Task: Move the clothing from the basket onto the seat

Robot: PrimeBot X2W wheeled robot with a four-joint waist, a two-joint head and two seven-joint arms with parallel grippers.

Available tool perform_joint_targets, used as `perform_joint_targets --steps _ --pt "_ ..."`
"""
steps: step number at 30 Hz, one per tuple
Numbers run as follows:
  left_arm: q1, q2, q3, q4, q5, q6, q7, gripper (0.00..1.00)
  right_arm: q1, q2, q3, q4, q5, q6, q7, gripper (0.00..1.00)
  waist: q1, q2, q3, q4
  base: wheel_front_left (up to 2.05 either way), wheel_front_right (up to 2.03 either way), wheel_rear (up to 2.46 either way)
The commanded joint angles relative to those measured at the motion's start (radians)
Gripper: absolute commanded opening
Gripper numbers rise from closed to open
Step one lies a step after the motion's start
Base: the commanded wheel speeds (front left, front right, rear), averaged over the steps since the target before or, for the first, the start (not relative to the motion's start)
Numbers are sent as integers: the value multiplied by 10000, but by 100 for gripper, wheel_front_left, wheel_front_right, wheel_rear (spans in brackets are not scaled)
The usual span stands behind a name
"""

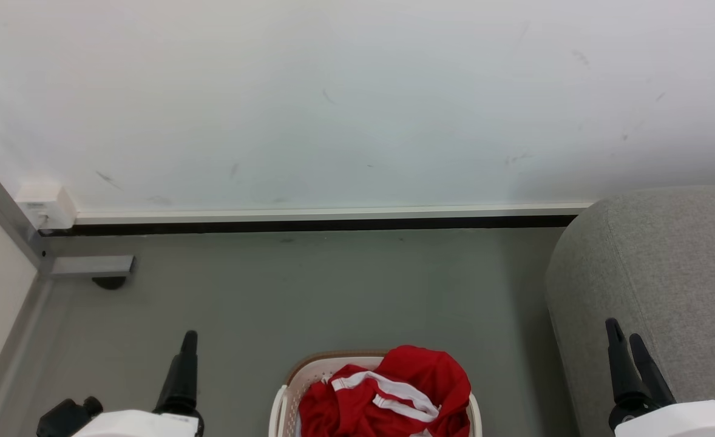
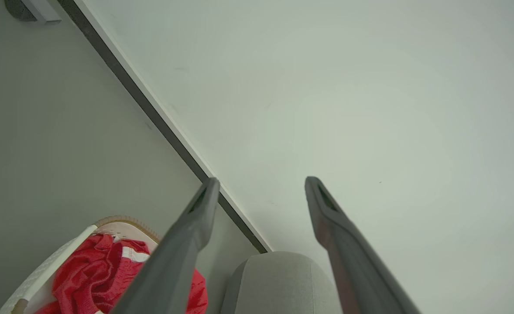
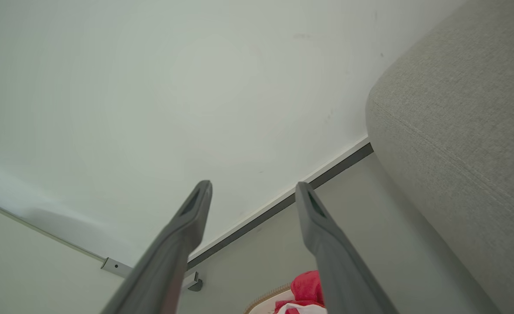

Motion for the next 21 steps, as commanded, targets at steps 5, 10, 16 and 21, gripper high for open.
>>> perform_joint_targets --steps 5,10,16,21 --pt "-203 87 -61 -229 1363 131 -241 100 -239 -228 249 -151 -1129 -6 -247 100 0 0 -1 5 0 0 0" --pt "-177 93 -132 -367 2422 274 -398 100 -274 -313 433 -113 -1908 -7 -418 100 0 0 -4 10 0 0 0" --pt "-149 113 -260 -480 3582 258 -597 100 -346 -404 598 -45 -2788 -8 -605 100 0 0 -9 10 0 0 0" --pt "-83 162 -329 -555 4375 261 -765 100 -366 -468 692 -26 -3459 -9 -760 100 0 0 -19 7 0 0 0"
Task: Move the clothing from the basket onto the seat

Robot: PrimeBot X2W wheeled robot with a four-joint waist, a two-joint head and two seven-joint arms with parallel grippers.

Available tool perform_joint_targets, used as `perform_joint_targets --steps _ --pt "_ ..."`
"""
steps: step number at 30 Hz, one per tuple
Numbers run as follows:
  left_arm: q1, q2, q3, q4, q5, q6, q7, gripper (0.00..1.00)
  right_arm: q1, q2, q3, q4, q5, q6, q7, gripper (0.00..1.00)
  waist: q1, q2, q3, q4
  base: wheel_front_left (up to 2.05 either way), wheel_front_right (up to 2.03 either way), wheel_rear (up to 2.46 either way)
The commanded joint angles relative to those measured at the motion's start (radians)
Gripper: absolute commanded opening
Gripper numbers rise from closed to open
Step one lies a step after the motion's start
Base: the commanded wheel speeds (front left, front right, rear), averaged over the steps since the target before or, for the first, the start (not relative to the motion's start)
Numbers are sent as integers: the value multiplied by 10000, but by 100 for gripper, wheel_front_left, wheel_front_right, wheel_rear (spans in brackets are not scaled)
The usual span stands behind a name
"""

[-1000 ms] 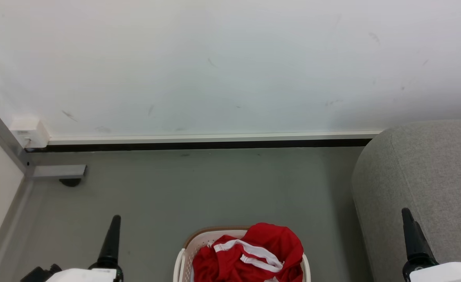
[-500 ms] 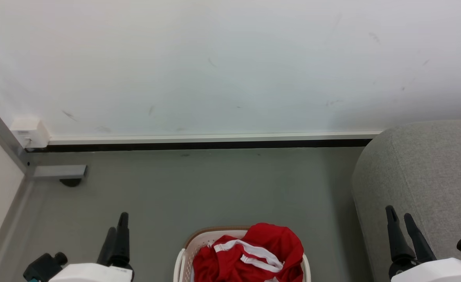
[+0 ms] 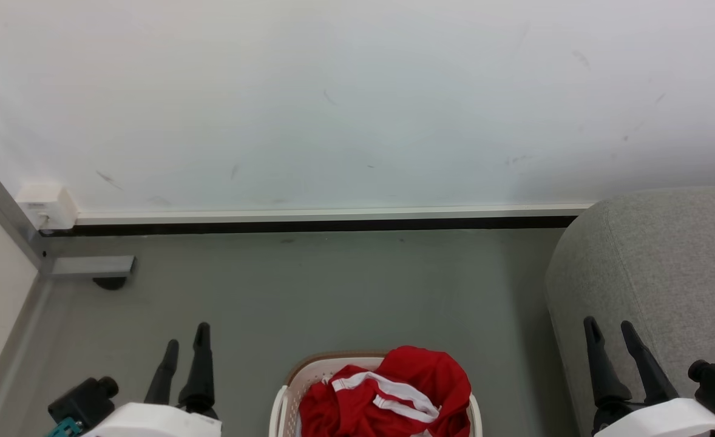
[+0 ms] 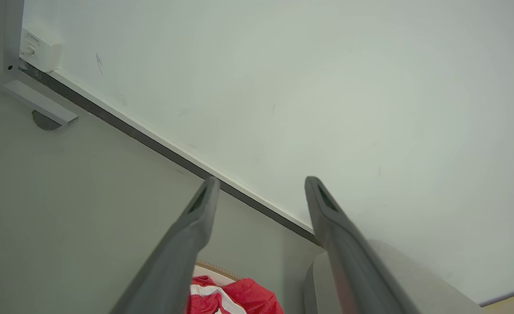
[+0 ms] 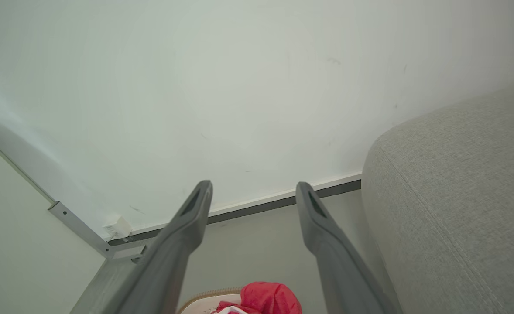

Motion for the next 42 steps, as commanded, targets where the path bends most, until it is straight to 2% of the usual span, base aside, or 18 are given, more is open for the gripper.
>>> perform_joint_targets --steps 1,22,42 --pt "-75 105 -17 -142 378 -6 -151 100 -214 -123 50 -59 -352 -9 -100 100 0 0 -3 -1 0 0 0" --pt "50 340 -265 -48 2936 234 -720 100 -136 -98 13 34 -2587 -13 -670 100 -1 0 -54 14 0 0 0" --pt "96 530 -446 152 4652 283 -1157 100 109 -15 -392 179 -3746 -16 -1114 100 -1 0 -87 88 0 0 0"
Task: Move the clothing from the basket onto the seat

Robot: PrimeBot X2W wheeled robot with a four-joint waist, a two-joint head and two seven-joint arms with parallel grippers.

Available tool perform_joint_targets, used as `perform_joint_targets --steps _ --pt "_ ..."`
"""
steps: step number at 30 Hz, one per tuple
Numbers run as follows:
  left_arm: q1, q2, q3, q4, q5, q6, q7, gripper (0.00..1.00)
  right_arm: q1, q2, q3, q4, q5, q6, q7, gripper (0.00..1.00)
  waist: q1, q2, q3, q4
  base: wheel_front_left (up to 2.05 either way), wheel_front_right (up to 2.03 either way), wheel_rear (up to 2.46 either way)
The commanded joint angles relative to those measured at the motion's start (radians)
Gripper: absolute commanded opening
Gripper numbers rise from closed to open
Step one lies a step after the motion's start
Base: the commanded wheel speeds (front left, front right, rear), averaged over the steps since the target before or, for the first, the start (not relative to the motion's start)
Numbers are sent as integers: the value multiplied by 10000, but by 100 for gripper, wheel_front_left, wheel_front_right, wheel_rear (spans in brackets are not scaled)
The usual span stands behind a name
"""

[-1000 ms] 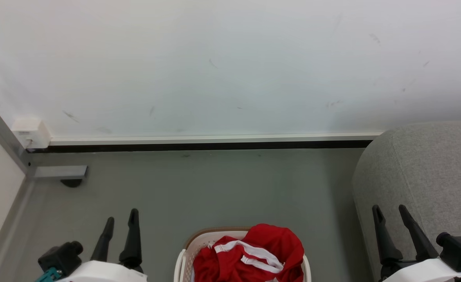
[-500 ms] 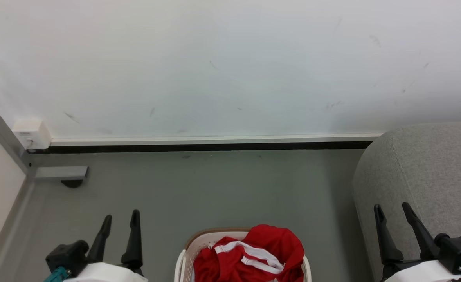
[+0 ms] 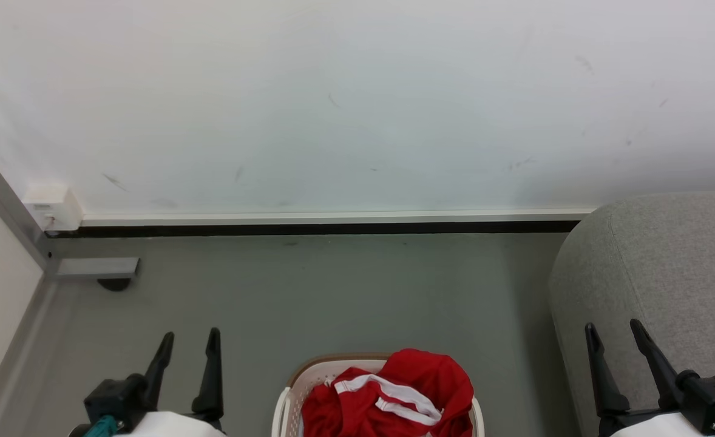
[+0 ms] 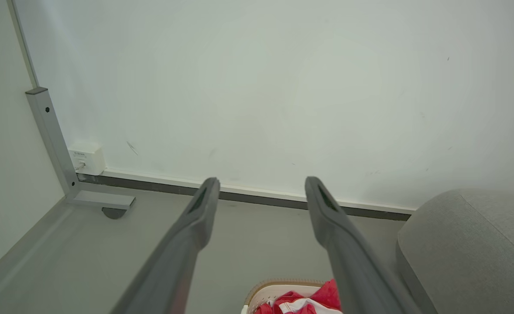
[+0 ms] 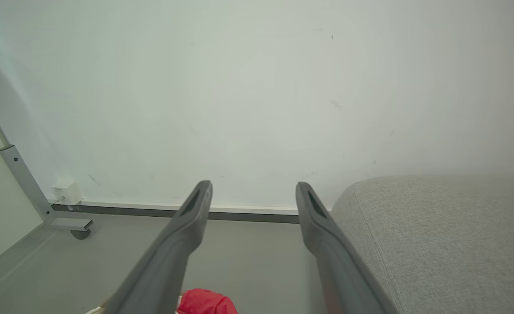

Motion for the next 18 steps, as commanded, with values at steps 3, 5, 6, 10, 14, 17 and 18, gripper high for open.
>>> perform_joint_targets --steps 3,5,6,10,14,17,18 --pt "43 105 18 6 434 -32 -151 100 41 -21 -162 22 -288 -17 -135 100 0 0 -3 0 0 0 0" --pt "62 105 21 1 564 -47 -176 100 56 65 -337 43 -143 -17 -173 100 0 0 -7 -4 0 0 0" --pt "72 102 21 3 614 -46 -202 100 51 82 -350 57 -181 -17 -194 100 0 0 -9 -6 0 0 0" --pt "97 82 7 32 918 -86 -290 100 19 101 -376 104 -409 -18 -266 100 0 0 -12 -7 0 0 0" --pt "117 59 -17 68 1139 -131 -354 100 20 95 -369 124 -639 -18 -324 100 0 0 -20 -2 0 0 0" --pt "99 40 -40 103 1323 -166 -396 100 30 79 -342 130 -861 -19 -394 100 0 0 -12 10 0 0 0" --pt "97 35 -43 112 1389 -170 -420 100 32 75 -332 135 -920 -19 -416 100 0 0 -13 14 0 0 0"
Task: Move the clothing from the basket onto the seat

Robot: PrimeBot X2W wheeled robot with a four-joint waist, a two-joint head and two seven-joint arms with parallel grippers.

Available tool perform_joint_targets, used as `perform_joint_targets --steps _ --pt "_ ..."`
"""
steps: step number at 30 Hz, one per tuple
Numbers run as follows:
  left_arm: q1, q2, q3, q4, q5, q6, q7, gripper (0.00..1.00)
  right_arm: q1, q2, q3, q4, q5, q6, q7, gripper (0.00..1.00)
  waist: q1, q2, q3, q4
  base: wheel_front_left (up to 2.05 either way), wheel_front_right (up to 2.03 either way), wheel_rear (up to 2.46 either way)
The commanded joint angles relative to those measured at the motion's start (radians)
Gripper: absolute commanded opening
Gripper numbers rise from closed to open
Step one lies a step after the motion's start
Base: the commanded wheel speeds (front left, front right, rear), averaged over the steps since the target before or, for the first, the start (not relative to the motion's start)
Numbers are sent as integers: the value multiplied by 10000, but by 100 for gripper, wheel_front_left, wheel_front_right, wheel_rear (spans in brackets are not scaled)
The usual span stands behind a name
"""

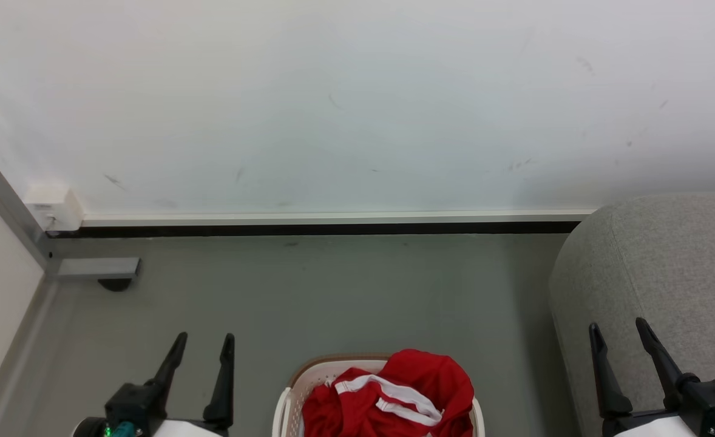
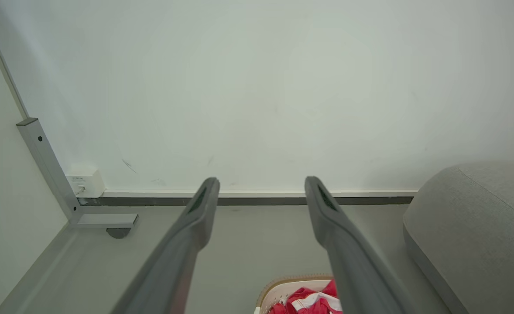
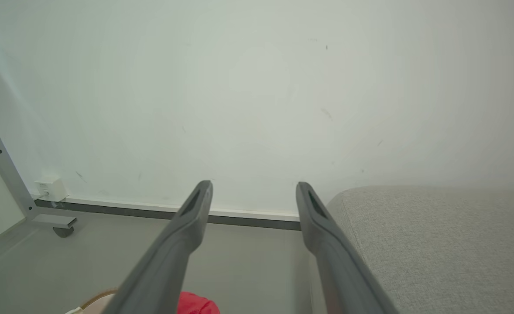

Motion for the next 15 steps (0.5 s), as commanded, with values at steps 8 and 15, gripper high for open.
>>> perform_joint_targets --steps 8,15 --pt "64 12 -3 32 719 -41 -215 100 86 -45 72 77 -657 -20 -220 100 0 -1 -32 29 0 0 0" --pt "122 -24 60 24 852 -79 -235 100 110 -26 123 99 -651 -21 -236 100 0 -1 -31 -11 0 0 0"
